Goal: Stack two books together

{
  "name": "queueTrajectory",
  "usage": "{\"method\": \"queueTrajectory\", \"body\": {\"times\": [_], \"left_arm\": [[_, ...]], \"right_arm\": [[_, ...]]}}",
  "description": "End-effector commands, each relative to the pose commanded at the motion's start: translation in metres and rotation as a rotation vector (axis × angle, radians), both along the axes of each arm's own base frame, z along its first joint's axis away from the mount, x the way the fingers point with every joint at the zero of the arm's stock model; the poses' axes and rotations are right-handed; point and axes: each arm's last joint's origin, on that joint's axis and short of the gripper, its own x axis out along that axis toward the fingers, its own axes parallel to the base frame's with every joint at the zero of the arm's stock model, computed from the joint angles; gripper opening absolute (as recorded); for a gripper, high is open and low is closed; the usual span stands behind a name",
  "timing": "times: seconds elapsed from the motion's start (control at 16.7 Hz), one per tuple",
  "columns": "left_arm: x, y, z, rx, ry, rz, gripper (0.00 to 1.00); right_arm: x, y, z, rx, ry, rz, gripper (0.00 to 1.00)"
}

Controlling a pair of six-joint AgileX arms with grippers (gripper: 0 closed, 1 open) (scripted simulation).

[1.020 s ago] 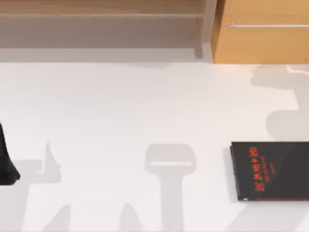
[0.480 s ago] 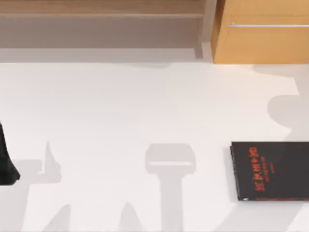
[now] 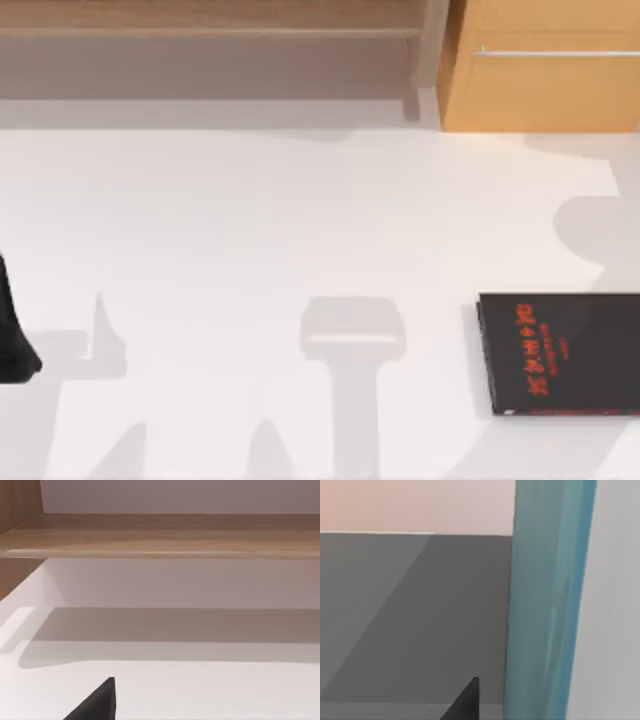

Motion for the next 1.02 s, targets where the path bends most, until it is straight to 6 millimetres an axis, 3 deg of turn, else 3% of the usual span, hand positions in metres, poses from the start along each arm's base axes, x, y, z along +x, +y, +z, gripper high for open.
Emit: {"method": "queueTrajectory", "body": {"times": [0.42, 1.02], "left_arm": [[0.0, 0.0, 0.0, 0.0, 0.0, 0.0, 1.0], [0.0, 0.0, 0.0, 0.0, 0.0, 0.0, 1.0]], "right_arm": [[0.0, 0.0, 0.0, 0.0, 0.0, 0.0, 0.02], [-0.0005, 0.0011, 0.0009, 0.001, -0.001, 0.003, 0.0]]}}
